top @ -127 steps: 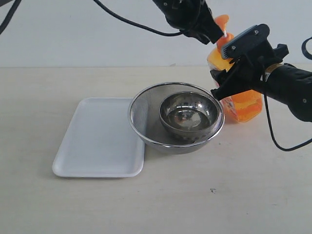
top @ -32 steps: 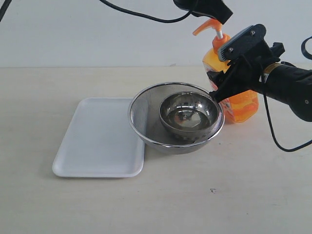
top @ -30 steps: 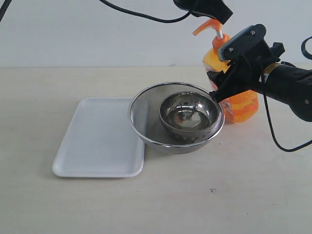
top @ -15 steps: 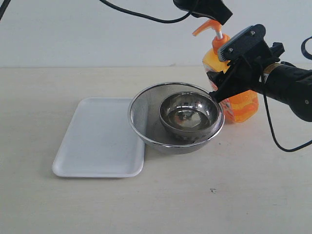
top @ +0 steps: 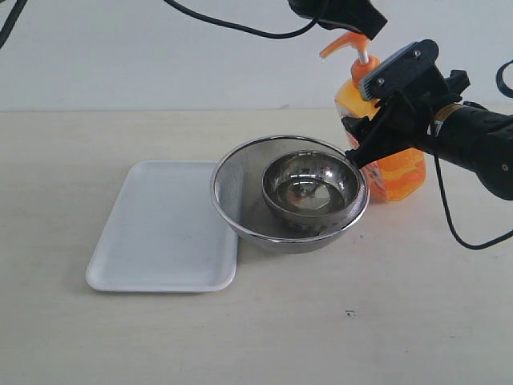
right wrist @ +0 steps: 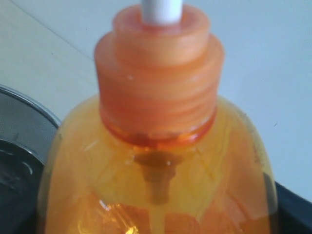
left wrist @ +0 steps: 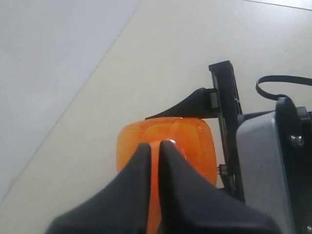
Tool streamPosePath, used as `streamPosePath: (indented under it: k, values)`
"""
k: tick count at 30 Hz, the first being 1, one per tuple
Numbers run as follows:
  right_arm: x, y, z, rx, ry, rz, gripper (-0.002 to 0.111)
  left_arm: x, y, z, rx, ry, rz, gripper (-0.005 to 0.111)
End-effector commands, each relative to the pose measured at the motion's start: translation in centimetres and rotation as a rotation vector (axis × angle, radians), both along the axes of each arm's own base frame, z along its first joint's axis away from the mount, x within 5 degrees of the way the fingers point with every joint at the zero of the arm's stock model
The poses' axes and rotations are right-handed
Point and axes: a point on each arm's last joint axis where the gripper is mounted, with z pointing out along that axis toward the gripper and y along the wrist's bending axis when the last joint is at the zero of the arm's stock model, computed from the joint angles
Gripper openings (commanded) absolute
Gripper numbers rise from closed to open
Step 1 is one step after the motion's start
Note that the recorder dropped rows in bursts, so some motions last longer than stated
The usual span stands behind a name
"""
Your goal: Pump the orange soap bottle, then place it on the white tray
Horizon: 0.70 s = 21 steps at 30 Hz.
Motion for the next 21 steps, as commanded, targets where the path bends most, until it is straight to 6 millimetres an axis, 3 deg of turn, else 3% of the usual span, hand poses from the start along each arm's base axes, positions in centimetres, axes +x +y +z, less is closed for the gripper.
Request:
streamPosePath:
  k: [1, 21]
  values:
    - [0.05, 0.26, 1.17, 0.012, -0.06, 0.023, 0.0, 0.01, -0.43, -3.12, 0.085, 0.1, -0.033, 0.005]
    - [0.05, 0.26, 1.17, 0.015, -0.059, 0.023, 0.0, 0.17, -0.22, -3.23, 0.114, 0.082, -0.026, 0.005]
